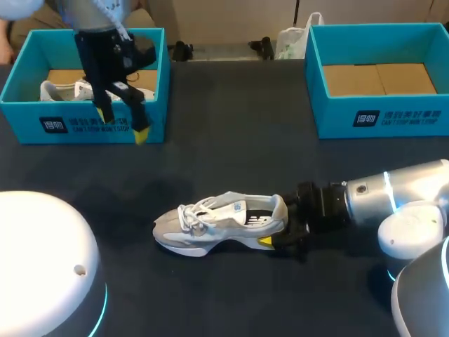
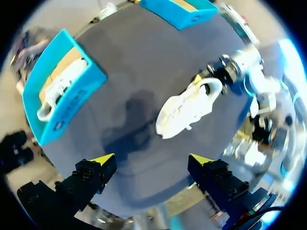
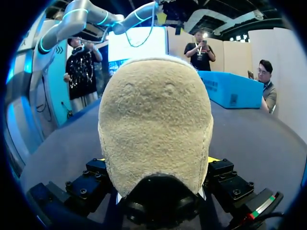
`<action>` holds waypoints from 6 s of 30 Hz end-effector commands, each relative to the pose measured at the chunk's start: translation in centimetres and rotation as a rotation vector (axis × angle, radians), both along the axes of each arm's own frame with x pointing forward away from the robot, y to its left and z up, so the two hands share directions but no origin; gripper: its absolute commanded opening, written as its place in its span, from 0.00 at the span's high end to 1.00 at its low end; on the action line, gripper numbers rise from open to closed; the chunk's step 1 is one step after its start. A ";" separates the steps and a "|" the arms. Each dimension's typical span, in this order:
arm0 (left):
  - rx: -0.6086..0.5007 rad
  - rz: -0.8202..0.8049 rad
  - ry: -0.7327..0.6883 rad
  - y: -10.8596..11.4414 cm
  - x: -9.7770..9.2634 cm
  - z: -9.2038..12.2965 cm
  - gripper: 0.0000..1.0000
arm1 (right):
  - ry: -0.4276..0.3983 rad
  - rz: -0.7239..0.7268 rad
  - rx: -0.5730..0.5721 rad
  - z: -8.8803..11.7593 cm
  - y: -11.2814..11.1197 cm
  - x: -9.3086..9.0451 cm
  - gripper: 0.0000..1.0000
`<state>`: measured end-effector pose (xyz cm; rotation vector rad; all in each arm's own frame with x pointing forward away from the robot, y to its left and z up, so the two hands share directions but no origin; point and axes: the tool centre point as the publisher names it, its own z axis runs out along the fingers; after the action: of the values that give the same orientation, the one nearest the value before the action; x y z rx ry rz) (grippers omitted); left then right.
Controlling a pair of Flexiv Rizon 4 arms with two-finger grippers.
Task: Take the shoe out of the shoebox, open the shoe tongue, remove and reinsert the insole, then place the shoe into the shoebox
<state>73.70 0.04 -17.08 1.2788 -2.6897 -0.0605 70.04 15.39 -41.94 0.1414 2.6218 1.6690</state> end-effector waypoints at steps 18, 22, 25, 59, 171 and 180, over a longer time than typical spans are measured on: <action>0.104 0.486 0.033 -10.6 -3.5 -4.3 0.00 | 0.001 0.000 -0.006 0.2 0.1 0.0 1.00; 0.104 0.486 0.033 -10.6 -3.5 -4.3 0.00 | 0.001 0.000 -0.006 0.2 0.1 0.0 1.00; 0.137 0.549 0.009 -12.3 -3.6 -5.9 0.00 | 0.001 0.000 -0.006 0.2 0.1 0.0 1.00; 0.393 0.614 -0.045 -20.1 -4.2 -15.5 0.00 | 0.001 0.000 -0.006 0.2 0.1 0.0 1.00; -0.116 1.066 0.154 -2.4 -6.7 -19.1 0.25 | 0.001 0.000 -0.006 0.2 0.1 0.0 1.00; -0.154 0.993 0.117 -3.5 -6.6 -15.2 0.36 | 0.001 0.000 -0.006 0.2 0.1 0.0 1.00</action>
<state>67.81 -4.09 -33.58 2.3095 -1.6904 0.0594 70.03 15.41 -41.89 0.1415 2.6224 1.6687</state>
